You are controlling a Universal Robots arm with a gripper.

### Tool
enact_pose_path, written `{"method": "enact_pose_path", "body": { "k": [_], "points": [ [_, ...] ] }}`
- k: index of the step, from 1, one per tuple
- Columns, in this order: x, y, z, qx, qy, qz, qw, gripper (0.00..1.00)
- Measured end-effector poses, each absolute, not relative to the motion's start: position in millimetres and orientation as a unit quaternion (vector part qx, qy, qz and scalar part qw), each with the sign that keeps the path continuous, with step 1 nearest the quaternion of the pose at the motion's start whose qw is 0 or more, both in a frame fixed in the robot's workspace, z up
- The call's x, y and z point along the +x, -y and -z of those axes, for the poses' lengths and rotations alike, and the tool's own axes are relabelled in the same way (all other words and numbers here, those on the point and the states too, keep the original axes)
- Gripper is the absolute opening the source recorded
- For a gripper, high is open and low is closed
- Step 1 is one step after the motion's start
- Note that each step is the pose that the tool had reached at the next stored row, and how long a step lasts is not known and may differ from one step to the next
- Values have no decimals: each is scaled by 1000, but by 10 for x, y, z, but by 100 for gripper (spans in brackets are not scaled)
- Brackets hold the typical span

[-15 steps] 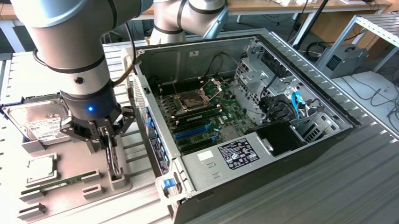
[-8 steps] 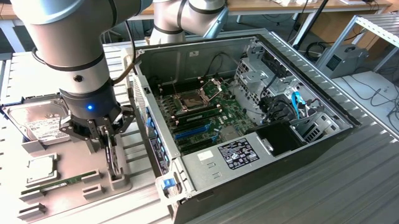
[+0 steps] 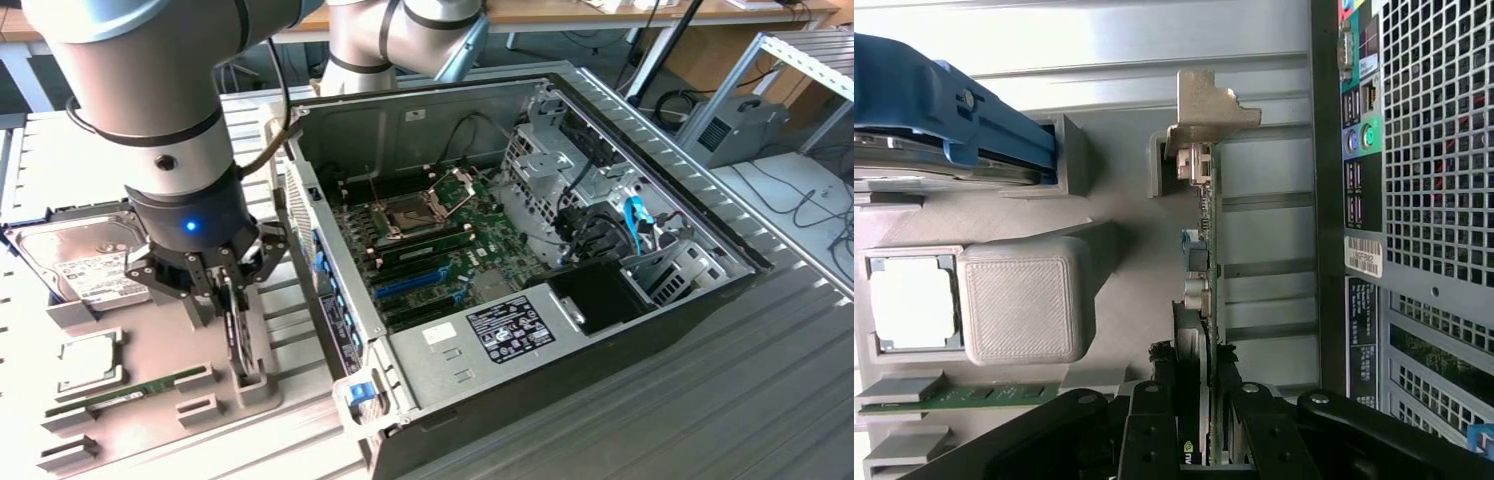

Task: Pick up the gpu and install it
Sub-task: 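Pick up the gpu and move the gpu toward the slot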

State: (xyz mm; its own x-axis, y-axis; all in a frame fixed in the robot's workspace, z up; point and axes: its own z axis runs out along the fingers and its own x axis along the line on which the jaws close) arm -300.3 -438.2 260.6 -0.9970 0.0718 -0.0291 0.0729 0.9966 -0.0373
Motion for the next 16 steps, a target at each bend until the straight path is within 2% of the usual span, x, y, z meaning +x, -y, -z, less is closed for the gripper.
{"method": "enact_pose_path", "body": {
  "k": [16],
  "points": [
    [-3003, 4382, -2705, 36, -999, 19, 14, 26]
  ]
}}
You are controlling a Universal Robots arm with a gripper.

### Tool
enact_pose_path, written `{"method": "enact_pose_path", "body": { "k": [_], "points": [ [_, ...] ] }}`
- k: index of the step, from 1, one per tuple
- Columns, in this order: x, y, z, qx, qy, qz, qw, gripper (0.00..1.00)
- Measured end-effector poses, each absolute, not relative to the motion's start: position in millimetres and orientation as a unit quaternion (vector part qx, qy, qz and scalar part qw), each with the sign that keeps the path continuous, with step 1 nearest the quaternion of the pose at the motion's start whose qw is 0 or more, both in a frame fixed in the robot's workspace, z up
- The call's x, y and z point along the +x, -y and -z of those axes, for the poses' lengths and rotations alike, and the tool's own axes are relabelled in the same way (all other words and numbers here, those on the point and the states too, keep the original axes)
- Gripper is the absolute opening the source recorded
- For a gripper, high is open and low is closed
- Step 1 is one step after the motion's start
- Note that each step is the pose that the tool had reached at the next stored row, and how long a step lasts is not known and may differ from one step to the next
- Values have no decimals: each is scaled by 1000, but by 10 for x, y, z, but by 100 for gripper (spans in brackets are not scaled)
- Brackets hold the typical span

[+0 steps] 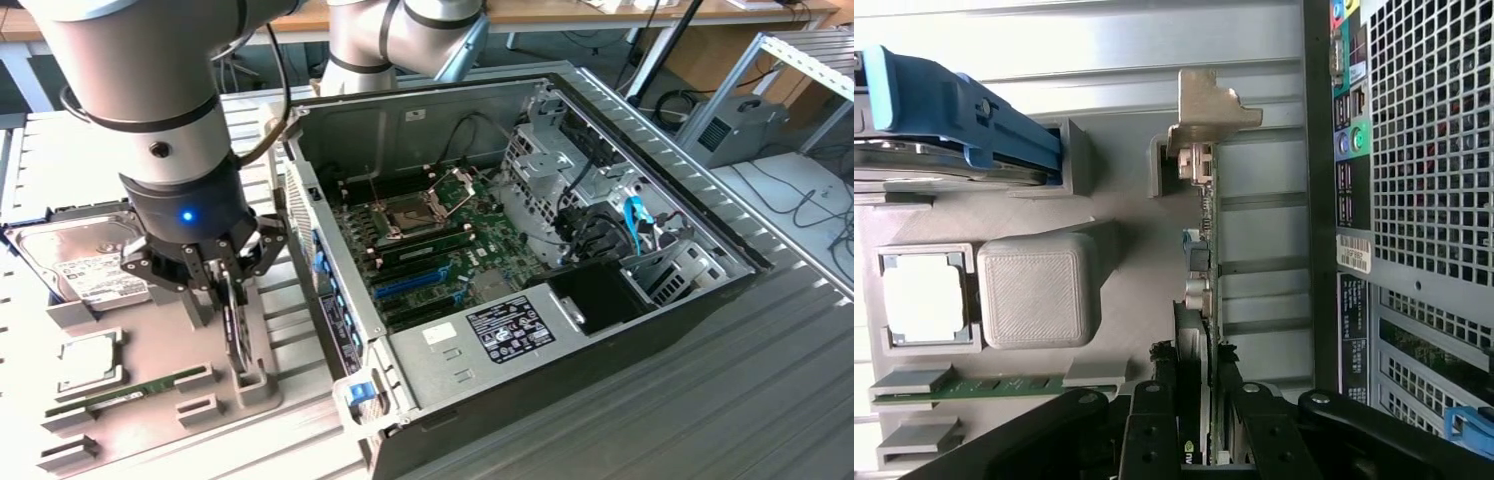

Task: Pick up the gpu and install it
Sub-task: 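Pick up the gpu and move the gpu toward the slot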

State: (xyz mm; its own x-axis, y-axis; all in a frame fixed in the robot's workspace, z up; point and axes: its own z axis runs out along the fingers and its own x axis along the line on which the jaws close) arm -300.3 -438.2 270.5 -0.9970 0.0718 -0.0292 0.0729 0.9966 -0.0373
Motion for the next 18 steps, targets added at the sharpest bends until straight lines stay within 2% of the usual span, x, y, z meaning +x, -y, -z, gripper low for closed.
{"method": "enact_pose_path", "body": {
  "k": [14, 18],
  "points": [
    [-3003, 4382, -2791, 36, -999, 19, 14, 26],
    [-3003, 4361, -2984, 36, -999, 19, 14, 26]
  ]
}}
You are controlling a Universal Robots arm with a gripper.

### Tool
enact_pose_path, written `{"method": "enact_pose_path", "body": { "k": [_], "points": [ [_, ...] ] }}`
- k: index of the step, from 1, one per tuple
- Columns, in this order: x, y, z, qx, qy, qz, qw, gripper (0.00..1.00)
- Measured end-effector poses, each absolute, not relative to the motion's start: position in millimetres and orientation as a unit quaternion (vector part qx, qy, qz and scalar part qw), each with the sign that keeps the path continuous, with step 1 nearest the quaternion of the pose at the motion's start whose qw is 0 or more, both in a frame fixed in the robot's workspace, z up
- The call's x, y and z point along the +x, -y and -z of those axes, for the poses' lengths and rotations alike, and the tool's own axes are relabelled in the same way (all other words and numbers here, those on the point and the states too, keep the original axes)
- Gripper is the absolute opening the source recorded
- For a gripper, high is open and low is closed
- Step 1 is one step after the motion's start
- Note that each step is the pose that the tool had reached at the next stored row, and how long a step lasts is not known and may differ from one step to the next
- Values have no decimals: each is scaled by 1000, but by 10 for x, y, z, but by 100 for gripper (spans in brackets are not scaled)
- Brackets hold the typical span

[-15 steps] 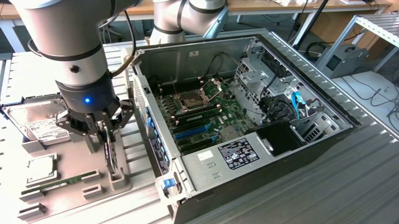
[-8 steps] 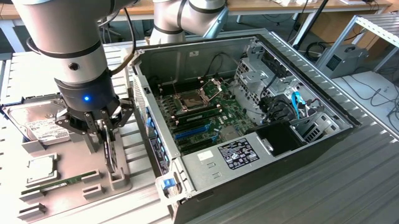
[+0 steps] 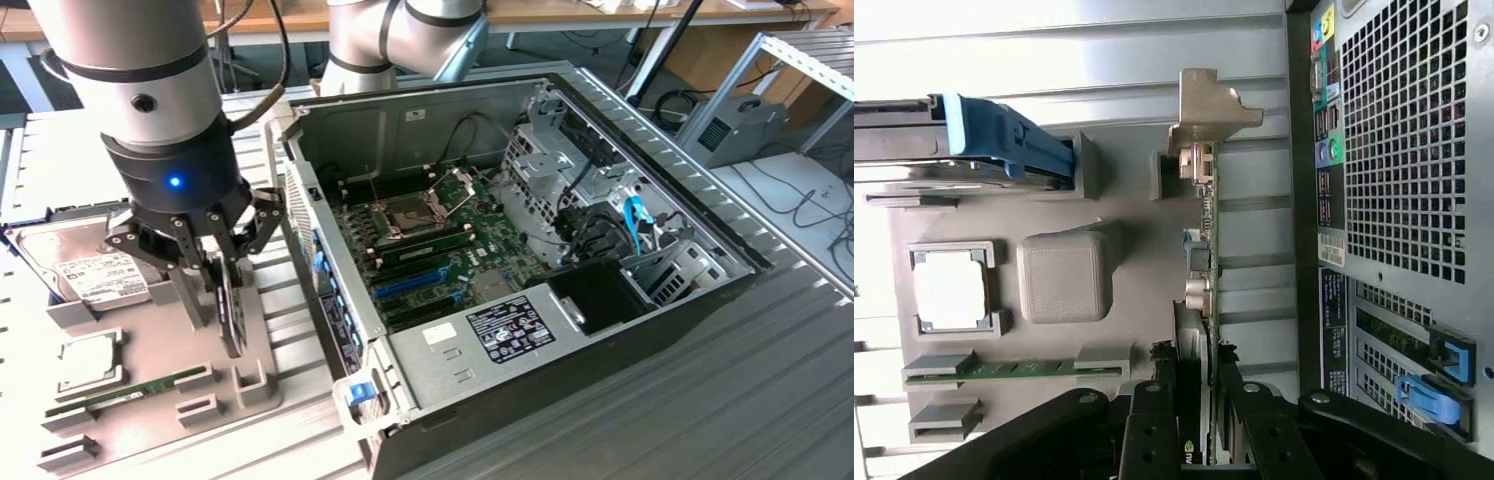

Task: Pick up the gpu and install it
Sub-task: 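Pick up the gpu and move the gpu toward the slot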

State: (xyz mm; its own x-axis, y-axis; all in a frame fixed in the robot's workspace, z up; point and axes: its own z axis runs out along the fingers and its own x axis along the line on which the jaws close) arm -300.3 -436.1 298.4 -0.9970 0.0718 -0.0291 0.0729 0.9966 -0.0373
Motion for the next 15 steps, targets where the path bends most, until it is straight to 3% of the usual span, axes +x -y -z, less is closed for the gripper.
{"method": "enact_pose_path", "body": {
  "k": [7, 15],
  "points": [
    [-3003, 4361, -3295, 36, -999, 19, 14, 26],
    [-3004, 4361, -3365, 36, -999, 19, 14, 26]
  ]
}}
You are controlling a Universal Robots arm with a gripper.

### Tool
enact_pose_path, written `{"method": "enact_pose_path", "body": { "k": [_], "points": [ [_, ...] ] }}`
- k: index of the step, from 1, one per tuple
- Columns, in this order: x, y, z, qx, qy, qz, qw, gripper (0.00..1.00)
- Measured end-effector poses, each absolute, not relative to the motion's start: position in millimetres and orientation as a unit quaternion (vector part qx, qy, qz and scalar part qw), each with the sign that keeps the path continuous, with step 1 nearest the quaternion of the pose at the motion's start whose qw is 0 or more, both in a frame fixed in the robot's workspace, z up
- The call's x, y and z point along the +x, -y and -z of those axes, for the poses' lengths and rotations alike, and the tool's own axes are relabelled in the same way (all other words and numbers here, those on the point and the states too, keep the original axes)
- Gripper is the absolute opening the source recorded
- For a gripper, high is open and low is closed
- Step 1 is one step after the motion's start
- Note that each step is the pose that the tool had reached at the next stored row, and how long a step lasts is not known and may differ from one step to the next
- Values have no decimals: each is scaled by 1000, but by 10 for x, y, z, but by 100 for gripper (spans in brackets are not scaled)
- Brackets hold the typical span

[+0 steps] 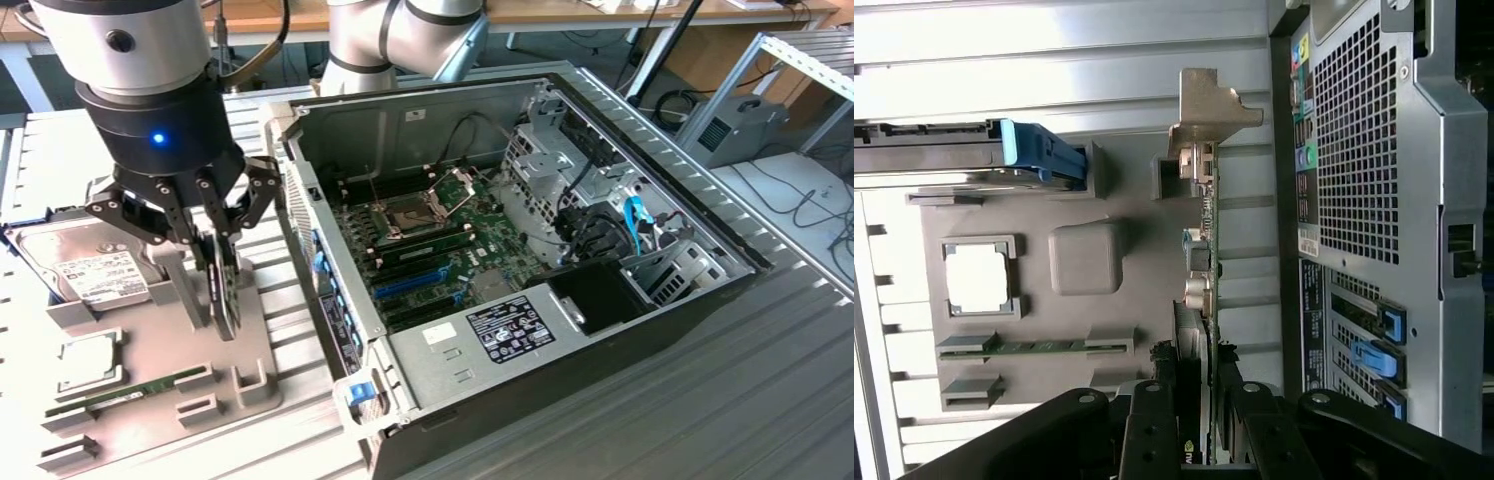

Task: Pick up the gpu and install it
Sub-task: 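Pick up the gpu and move the gpu toward the slot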

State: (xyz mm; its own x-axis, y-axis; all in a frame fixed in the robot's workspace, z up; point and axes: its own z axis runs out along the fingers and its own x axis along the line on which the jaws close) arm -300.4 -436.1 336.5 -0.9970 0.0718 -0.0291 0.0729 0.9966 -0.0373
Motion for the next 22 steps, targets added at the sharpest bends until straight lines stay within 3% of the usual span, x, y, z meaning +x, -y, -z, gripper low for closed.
{"method": "enact_pose_path", "body": {
  "k": [22],
  "points": [
    [-3003, 4361, -3476, 36, -999, 19, 14, 26]
  ]
}}
